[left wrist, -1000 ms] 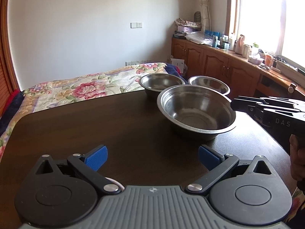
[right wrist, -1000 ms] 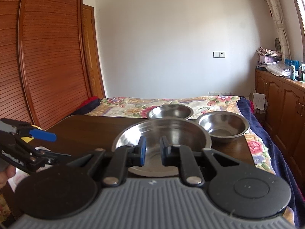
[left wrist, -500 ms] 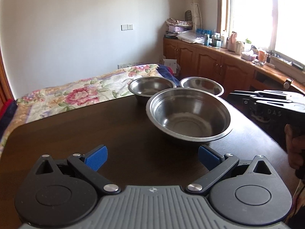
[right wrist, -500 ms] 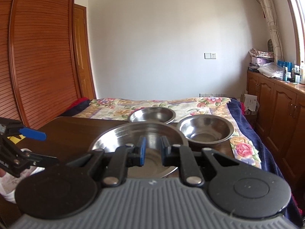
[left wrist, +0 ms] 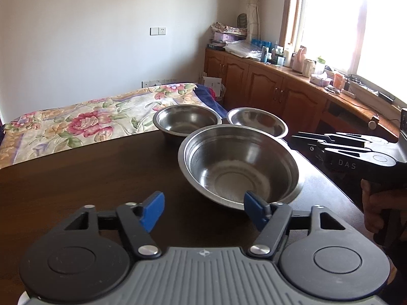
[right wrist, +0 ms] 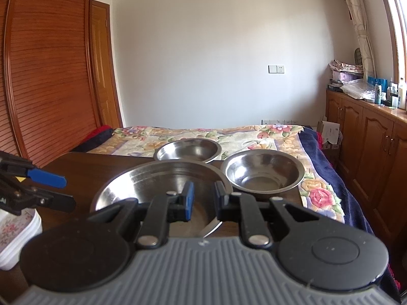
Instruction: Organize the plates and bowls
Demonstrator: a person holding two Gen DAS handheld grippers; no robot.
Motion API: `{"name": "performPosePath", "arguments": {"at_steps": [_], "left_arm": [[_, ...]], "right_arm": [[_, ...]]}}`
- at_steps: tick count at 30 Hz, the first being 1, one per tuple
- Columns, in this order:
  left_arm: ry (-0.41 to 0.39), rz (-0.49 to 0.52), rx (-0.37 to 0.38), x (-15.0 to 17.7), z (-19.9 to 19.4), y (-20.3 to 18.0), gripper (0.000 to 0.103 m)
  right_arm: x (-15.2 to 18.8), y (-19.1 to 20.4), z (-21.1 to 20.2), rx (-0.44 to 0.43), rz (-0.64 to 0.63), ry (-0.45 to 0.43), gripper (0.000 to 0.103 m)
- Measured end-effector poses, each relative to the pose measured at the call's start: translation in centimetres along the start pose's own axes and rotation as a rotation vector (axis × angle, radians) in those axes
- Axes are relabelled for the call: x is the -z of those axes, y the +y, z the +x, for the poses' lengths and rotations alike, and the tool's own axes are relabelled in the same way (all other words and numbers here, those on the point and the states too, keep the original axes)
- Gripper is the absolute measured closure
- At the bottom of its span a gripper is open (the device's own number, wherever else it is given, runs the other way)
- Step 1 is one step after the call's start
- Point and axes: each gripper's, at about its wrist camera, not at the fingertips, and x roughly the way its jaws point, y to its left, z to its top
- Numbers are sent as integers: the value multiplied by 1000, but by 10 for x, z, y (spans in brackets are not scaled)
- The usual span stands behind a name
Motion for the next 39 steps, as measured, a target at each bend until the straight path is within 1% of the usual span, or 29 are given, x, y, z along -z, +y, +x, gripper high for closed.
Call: {"name": "performPosePath", "arguments": {"at_steps": [3, 7, 9, 14, 15, 17, 19, 20, 22, 24, 32, 34, 39], "left_arm": [[1, -10, -9, -2, 7, 1, 35], [-8, -34, -20, -3, 13, 6, 39], [-11, -40, -22, -4, 17, 7, 49], [2, -43, -39, -9, 29, 10, 53], [5, -43, -35, -9, 31, 11, 58], [7, -42, -38, -11, 34, 11, 59], [11, -38, -46, -13, 38, 11, 64], [12, -38, -47, -13, 40, 11, 68], [16, -46, -44, -14, 44, 13, 70], [24, -57, -40, -14, 47, 14, 75], [44, -83, -26, -15, 54, 15, 78], [50, -82, -26, -14, 55, 14, 80], [50, -75, -34, -14, 55, 12, 80]], "right_arm": [[0, -2, 2, -2, 3, 3, 81], [0, -5, 7, -4, 2, 12, 81], [0, -7, 10, -2, 2, 18, 81], [1, -13, 17, 3, 14, 35, 81], [1, -14, 18, 3, 18, 38, 81], [2, -17, 20, 4, 26, 43, 80], [4, -18, 21, 7, 32, 49, 80], [4, -19, 22, 7, 37, 52, 80], [5, -20, 22, 3, 47, 57, 80], [5, -21, 23, -1, 55, 60, 80], [7, -23, 31, -18, 90, 83, 80], [8, -23, 32, -25, 102, 91, 80], [11, -24, 35, -41, 132, 108, 80]]}}
